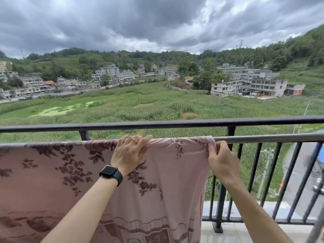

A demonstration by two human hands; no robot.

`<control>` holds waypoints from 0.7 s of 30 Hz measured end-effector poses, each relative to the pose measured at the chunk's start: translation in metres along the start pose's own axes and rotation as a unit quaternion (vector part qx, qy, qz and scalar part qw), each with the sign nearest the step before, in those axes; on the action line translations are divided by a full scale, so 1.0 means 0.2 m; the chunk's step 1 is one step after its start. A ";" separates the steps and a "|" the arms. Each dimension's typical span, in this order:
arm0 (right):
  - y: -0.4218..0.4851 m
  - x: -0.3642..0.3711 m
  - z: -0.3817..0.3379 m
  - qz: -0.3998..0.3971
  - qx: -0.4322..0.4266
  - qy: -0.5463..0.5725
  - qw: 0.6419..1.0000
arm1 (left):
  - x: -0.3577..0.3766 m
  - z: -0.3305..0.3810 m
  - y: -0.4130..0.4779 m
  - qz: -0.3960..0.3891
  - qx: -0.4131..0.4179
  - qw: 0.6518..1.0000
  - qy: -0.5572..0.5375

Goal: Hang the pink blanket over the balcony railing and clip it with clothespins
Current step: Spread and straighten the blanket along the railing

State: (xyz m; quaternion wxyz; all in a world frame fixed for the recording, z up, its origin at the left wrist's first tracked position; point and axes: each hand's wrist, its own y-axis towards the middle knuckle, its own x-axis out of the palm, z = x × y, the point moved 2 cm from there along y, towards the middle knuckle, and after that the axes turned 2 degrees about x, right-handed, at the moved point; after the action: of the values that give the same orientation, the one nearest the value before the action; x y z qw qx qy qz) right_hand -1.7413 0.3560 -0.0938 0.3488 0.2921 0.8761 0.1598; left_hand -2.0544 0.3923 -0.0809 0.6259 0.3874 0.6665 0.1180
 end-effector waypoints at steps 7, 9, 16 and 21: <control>-0.02 0.11 -0.03 -0.080 0.173 0.283 0.940 | -0.03 0.00 -0.01 -0.020 -0.074 0.996 -0.048; -0.02 0.15 -0.03 -0.201 0.252 0.351 0.879 | -0.02 -0.01 -0.01 -0.023 -0.082 0.996 -0.029; -0.02 0.02 -0.04 -0.396 0.277 0.488 0.727 | -0.01 -0.05 -0.05 -0.009 -0.103 0.994 -0.028; -0.08 0.02 -0.06 -0.442 0.271 0.507 0.688 | -0.01 0.15 -0.01 -0.005 -0.153 0.988 -0.030</control>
State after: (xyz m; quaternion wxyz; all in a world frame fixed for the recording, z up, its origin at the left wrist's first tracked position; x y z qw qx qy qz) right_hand -1.7589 0.3439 -0.0948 -0.2128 -0.1732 0.9524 -0.1331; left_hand -2.0270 0.3796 -0.0857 0.6981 0.2873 0.6235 0.2034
